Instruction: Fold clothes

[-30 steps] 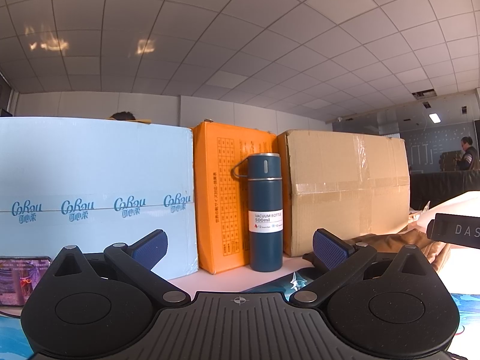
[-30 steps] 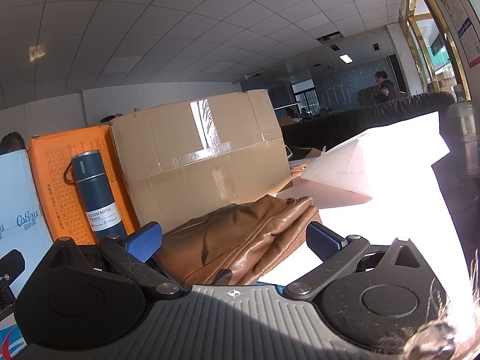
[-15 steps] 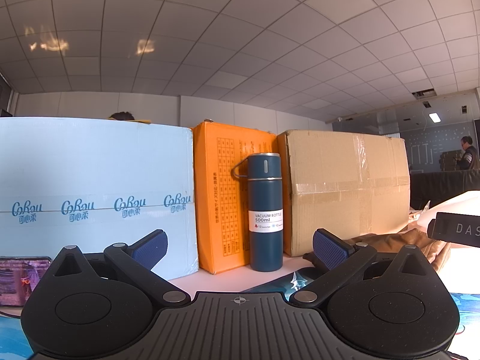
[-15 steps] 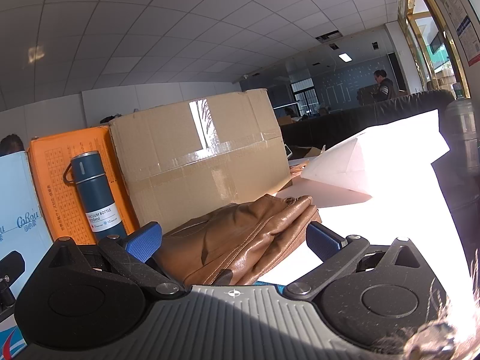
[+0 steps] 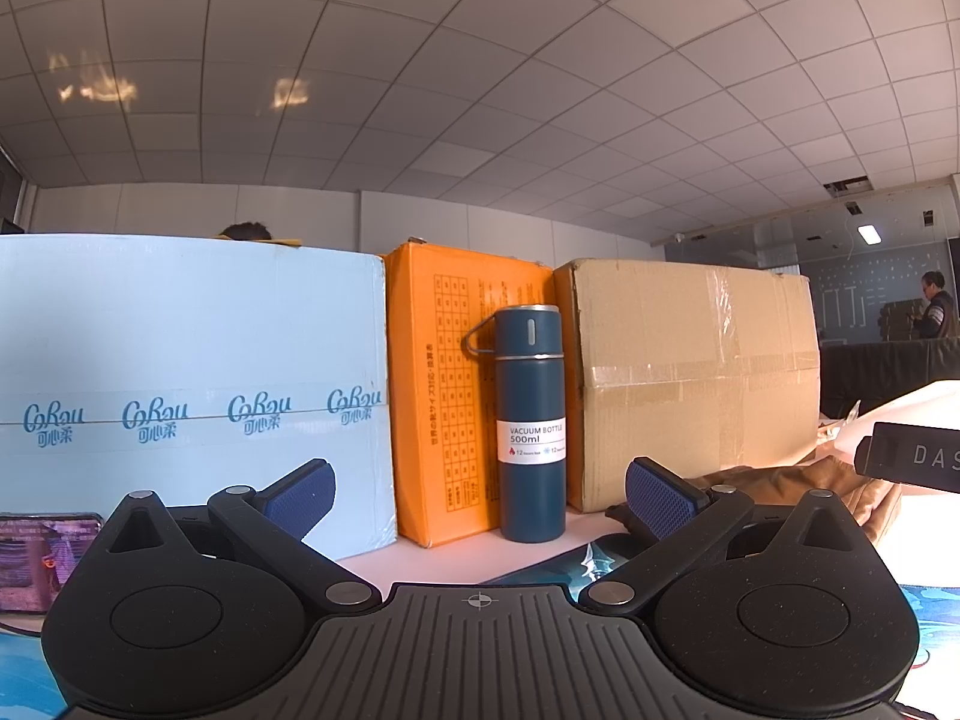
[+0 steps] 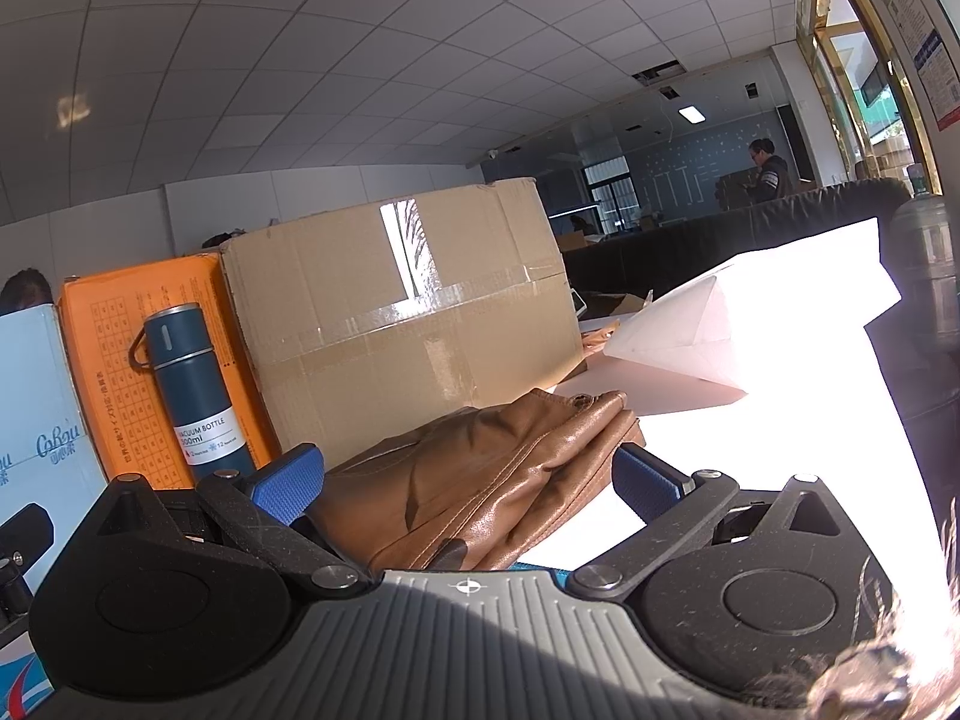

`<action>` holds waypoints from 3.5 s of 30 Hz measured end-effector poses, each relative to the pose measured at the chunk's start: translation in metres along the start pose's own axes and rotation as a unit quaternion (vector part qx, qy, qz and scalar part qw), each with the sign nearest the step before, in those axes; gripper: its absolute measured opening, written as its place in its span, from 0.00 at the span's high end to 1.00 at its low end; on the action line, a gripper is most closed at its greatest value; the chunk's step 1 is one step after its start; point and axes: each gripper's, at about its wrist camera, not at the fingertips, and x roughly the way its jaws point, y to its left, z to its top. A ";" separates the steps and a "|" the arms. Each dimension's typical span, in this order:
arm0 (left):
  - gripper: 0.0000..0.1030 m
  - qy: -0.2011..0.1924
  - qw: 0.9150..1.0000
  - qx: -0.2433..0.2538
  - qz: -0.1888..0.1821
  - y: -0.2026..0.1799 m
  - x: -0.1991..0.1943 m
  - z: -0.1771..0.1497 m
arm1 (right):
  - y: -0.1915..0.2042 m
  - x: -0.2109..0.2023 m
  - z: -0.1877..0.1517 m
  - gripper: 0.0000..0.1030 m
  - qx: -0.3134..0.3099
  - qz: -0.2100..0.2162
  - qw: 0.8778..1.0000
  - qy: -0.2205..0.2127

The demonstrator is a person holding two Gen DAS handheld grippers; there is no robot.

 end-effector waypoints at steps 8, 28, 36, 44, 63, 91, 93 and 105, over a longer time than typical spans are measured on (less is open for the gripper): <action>0.00 0.000 1.000 0.000 0.000 0.000 0.000 0.000 | 0.000 0.000 0.000 0.00 0.000 0.000 1.000 0.000; 0.00 0.000 1.000 0.001 0.000 -0.001 0.000 0.000 | 0.000 0.000 0.000 0.00 0.000 0.000 1.000 0.001; 0.00 0.000 1.000 0.001 0.000 -0.001 0.000 0.000 | 0.000 0.000 -0.001 0.00 0.000 0.000 1.000 0.002; 0.00 0.000 1.000 0.001 0.000 -0.001 0.001 0.000 | 0.000 0.000 -0.001 0.00 0.000 0.001 1.000 0.003; 0.00 0.001 1.000 0.000 0.000 -0.001 0.001 0.000 | 0.000 0.002 0.000 0.00 -0.001 0.002 1.000 0.007; 0.00 -0.016 1.000 -0.006 -0.025 0.001 -0.004 0.001 | 0.000 0.001 0.000 0.00 -0.001 0.003 1.000 0.005; 0.00 -0.016 1.000 -0.006 -0.026 0.001 -0.003 0.001 | 0.001 0.001 0.000 0.00 -0.001 0.002 1.000 0.005; 0.00 -0.011 1.000 -0.014 -0.025 0.003 -0.002 0.001 | 0.000 0.002 0.000 0.00 -0.001 0.003 1.000 0.004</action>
